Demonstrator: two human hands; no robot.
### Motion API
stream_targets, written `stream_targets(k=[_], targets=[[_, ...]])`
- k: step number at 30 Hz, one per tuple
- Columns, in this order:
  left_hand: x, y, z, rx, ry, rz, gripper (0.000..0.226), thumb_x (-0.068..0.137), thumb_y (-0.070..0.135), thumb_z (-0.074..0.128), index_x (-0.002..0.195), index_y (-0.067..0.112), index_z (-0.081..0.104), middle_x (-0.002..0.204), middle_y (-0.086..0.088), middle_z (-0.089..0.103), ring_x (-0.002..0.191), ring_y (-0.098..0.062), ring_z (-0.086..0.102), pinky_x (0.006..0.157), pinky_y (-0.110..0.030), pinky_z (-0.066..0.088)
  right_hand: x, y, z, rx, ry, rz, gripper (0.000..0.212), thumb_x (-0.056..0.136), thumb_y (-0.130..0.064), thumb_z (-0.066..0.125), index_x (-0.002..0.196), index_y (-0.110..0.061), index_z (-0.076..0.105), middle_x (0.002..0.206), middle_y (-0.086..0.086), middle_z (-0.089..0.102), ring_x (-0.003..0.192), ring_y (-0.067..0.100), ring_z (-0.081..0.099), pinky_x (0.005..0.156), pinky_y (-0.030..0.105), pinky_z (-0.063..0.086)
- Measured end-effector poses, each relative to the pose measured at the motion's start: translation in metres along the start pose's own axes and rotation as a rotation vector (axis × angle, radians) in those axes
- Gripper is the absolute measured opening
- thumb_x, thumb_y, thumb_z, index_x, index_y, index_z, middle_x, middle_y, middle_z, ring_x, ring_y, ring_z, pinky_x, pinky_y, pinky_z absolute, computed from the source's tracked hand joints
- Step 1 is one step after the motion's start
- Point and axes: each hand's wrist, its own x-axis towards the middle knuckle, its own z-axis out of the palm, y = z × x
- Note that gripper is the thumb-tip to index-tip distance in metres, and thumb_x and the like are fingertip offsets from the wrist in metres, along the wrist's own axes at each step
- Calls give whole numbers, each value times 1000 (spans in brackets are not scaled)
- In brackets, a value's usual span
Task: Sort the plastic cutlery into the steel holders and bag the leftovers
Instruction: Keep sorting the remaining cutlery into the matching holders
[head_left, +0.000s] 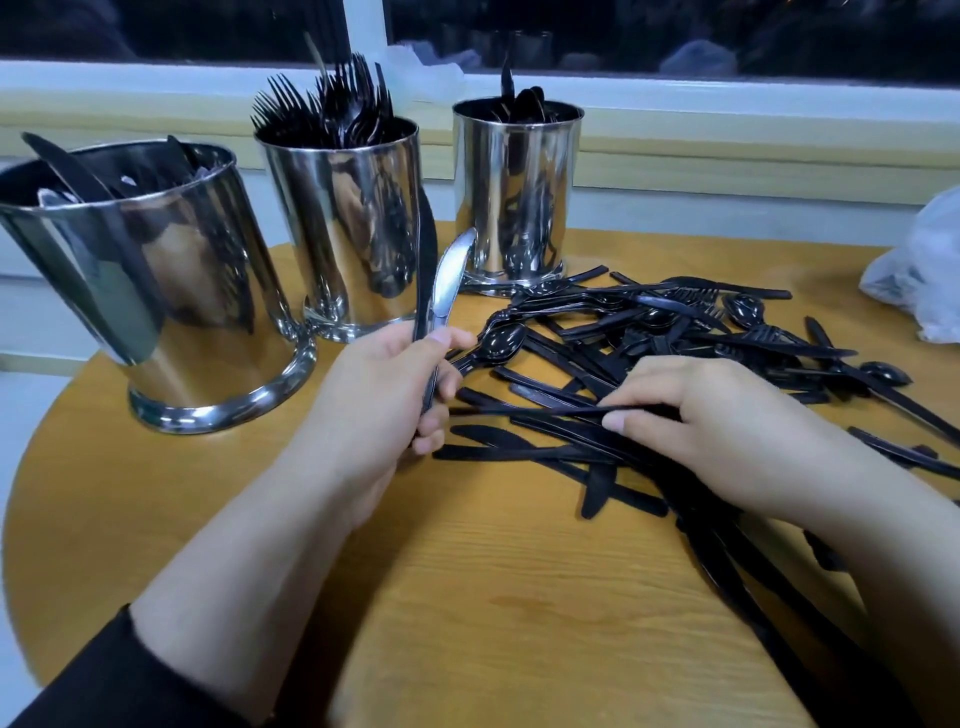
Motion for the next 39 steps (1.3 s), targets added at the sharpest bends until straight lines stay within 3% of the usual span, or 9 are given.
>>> stream_targets(k=[4, 8, 11, 14, 18, 22, 27, 31, 39], targets=[[0, 0, 0, 222, 138, 150, 31, 108, 30, 47, 96, 18, 73, 62, 3, 56, 55, -13, 48, 55, -30, 41, -1, -1, -2, 111, 36, -8, 14, 100, -40, 55, 99, -47, 67, 102, -33, 61, 100, -13, 55, 77, 5, 39], [-1, 3, -2, 512, 204, 326, 32, 108, 32, 47, 89, 24, 71, 76, 10, 70, 68, 0, 61, 72, -29, 48, -4, -3, -3, 206, 94, 13, 6, 91, -46, 65, 88, -43, 70, 82, -27, 66, 72, 0, 59, 59, 13, 42], [-5, 1, 6, 548, -25, 282, 28, 108, 29, 45, 93, 27, 70, 84, 12, 75, 74, -7, 70, 75, -33, 54, -5, -7, -2, 262, 135, -8, 6, 87, -47, 67, 86, -43, 71, 80, -19, 68, 65, 13, 59, 59, 21, 45], [-7, -6, 12, 601, -215, 188, 26, 108, 34, 44, 98, 30, 68, 64, 4, 61, 50, -9, 53, 55, -24, 43, -3, -9, 3, 320, 196, -30, 4, 87, -43, 70, 91, -43, 69, 87, -16, 69, 70, 13, 59, 62, 24, 46], [-2, -11, 9, 388, -119, 122, 30, 106, 43, 47, 98, 25, 70, 59, 8, 42, 47, -12, 31, 51, -30, 25, 1, -5, 3, 419, 334, 1, 28, 90, -37, 70, 116, -42, 60, 94, -15, 67, 76, 5, 57, 67, 12, 40], [-3, -4, 5, 138, -18, 120, 31, 105, 43, 50, 91, 18, 63, 58, 7, 36, 46, -12, 25, 44, -23, 21, -2, -2, -1, 180, 221, 10, 8, 87, -48, 67, 90, -41, 68, 92, -18, 62, 81, 6, 57, 70, 19, 46], [-5, -2, 4, 129, -14, 113, 31, 103, 44, 53, 84, 19, 52, 60, 3, 36, 45, -12, 26, 44, -24, 20, -3, -5, 2, -41, -18, -4, 22, 87, -57, 66, 103, -42, 69, 103, -23, 54, 102, -12, 46, 76, 4, 35], [-6, 0, 4, 148, -14, 102, 31, 102, 45, 54, 86, 18, 55, 58, 4, 36, 45, -12, 26, 44, -25, 21, -1, -4, 3, -121, -41, 0, 27, 90, -53, 65, 115, -42, 67, 108, -23, 53, 102, -16, 44, 76, 2, 34], [-3, -4, 5, 150, 26, 130, 30, 106, 42, 49, 87, 20, 58, 61, 1, 35, 46, -12, 24, 44, -23, 21, 0, -3, 8, -94, 32, 11, 14, 97, -38, 61, 101, -36, 74, 98, -20, 59, 93, -11, 51, 74, 9, 40]])
